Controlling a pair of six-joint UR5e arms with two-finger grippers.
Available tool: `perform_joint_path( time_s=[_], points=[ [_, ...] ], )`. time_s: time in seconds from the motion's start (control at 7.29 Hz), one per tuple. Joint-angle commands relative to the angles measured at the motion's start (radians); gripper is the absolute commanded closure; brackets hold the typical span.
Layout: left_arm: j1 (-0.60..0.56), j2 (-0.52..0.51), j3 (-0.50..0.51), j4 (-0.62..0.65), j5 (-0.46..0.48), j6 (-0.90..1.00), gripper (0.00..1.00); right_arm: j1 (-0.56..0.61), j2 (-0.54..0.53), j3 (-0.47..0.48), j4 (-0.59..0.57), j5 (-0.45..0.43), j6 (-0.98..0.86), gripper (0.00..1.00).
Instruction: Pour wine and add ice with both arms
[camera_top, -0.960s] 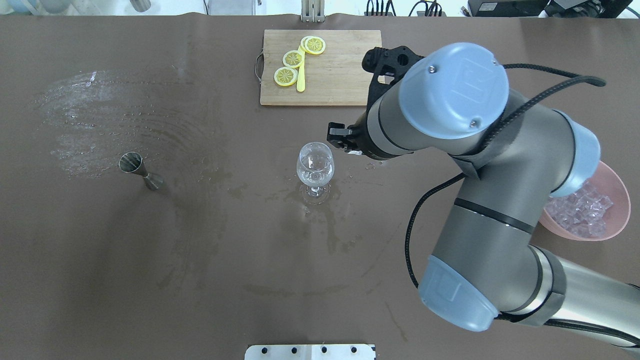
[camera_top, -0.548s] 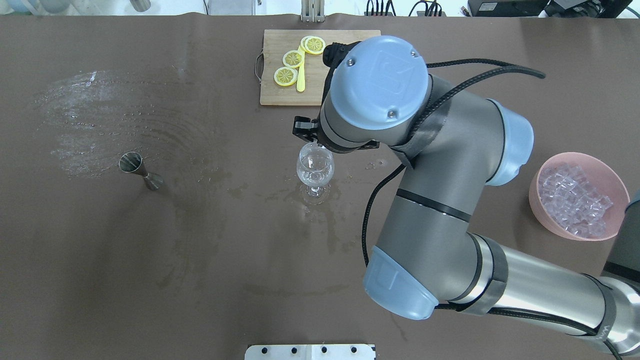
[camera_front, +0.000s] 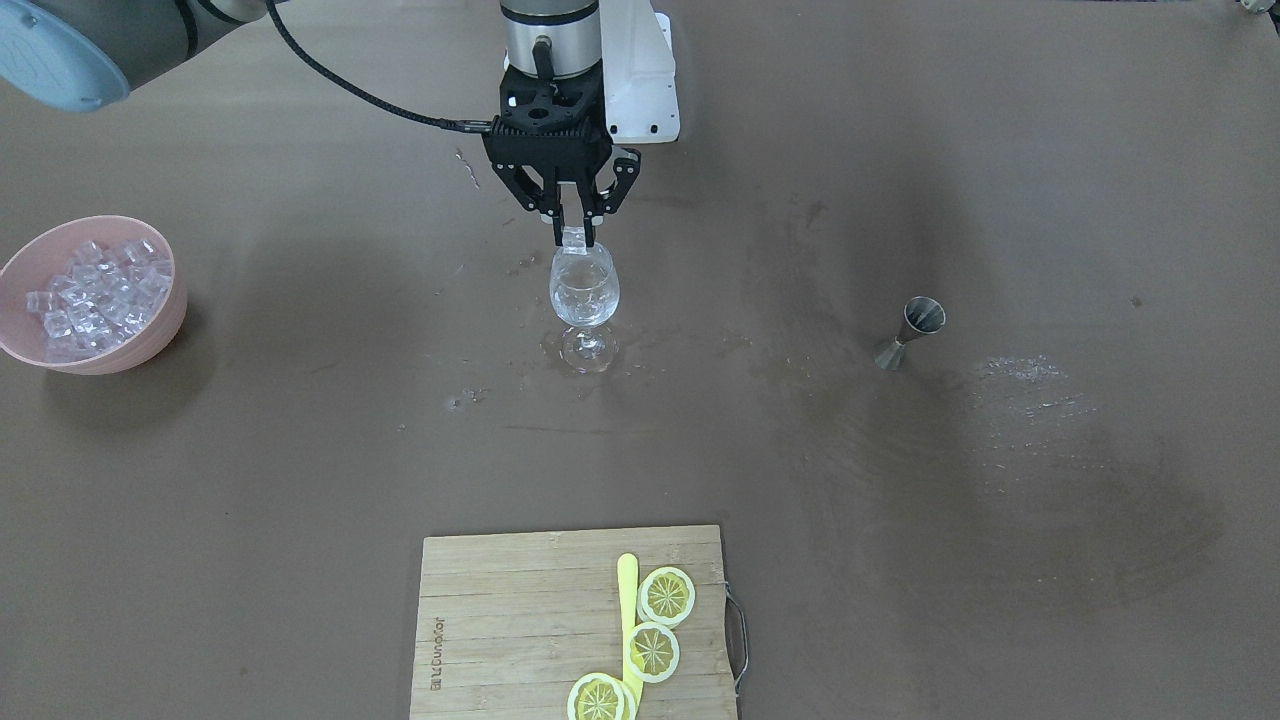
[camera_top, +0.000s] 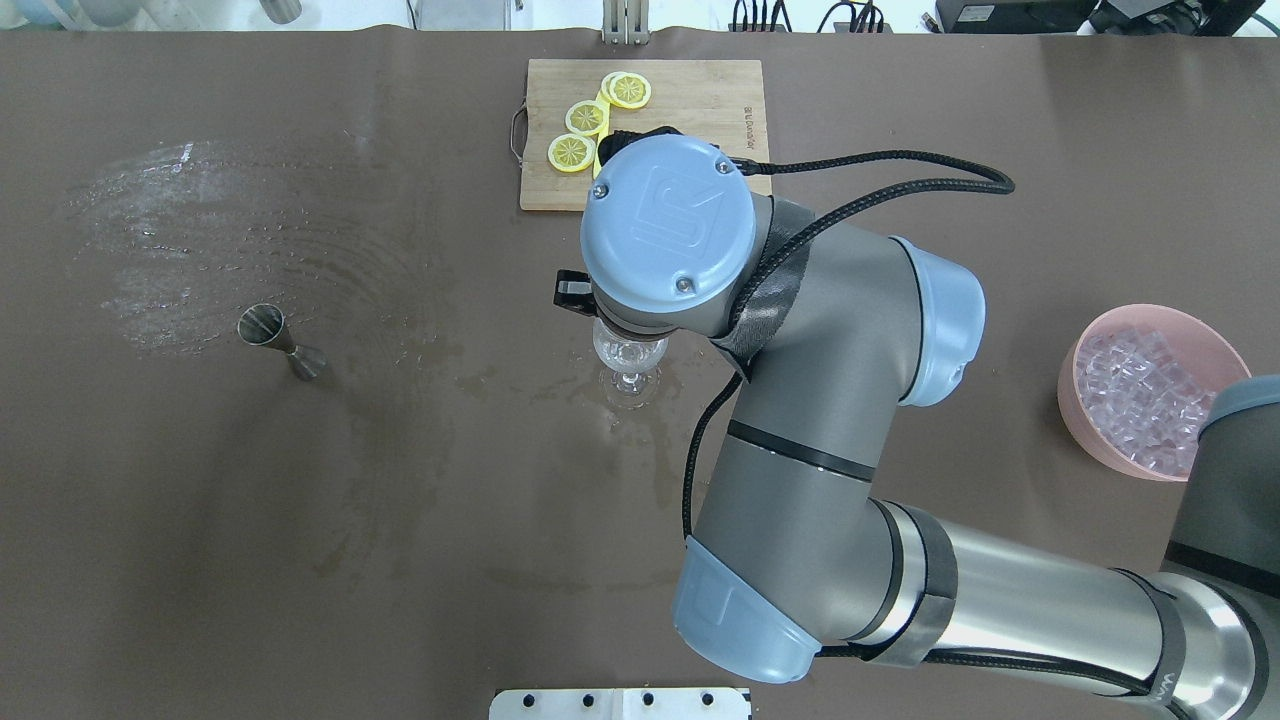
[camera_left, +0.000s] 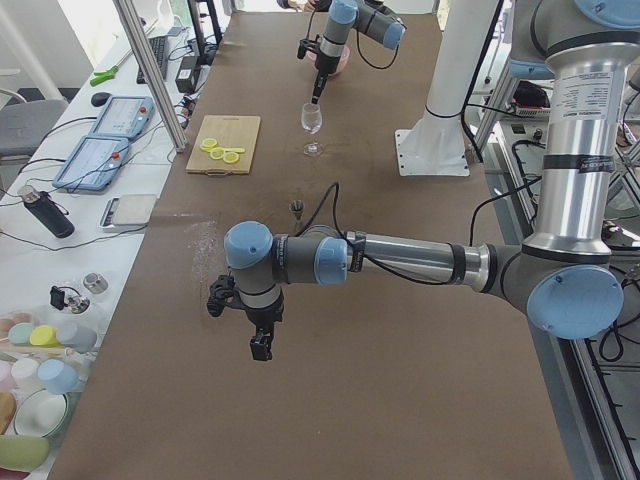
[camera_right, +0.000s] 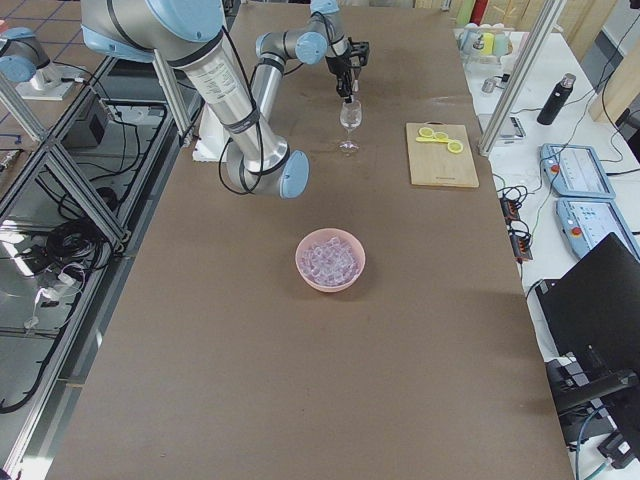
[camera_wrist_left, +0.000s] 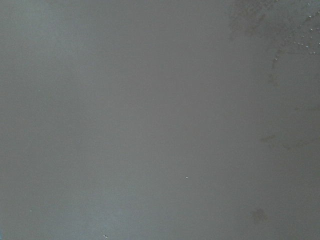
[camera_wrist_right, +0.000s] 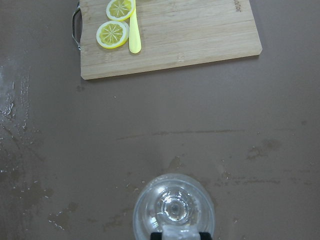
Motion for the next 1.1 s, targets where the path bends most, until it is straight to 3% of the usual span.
perform_joint_path(
  time_s=[0.0,0.41,0.69,0.82,0.96],
  points=[
    [0.002,0.001,0.0,0.0,0.0,0.0,0.02,-0.002,0.013,-0.004,0.001,-0.003,-0.006,1.0],
    [0.002,0.001,0.0,0.0,0.0,0.0,0.02,-0.002,0.007,-0.004,0.004,-0.022,-0.014,1.0],
    [0.002,0.001,-0.001,0.0,0.0,0.0,0.02,-0.002,0.008,-0.004,0.009,-0.041,-0.013,0.7],
    [0.002,0.001,-0.001,0.0,0.0,0.0,0.02,-0.002,0.008,-0.004,0.01,-0.041,-0.012,0.42],
    [0.002,0.001,-0.001,-0.005,0.0,0.0,0.02,-0.002,0.004,-0.005,0.047,-0.041,-0.006,0.27]
  ],
)
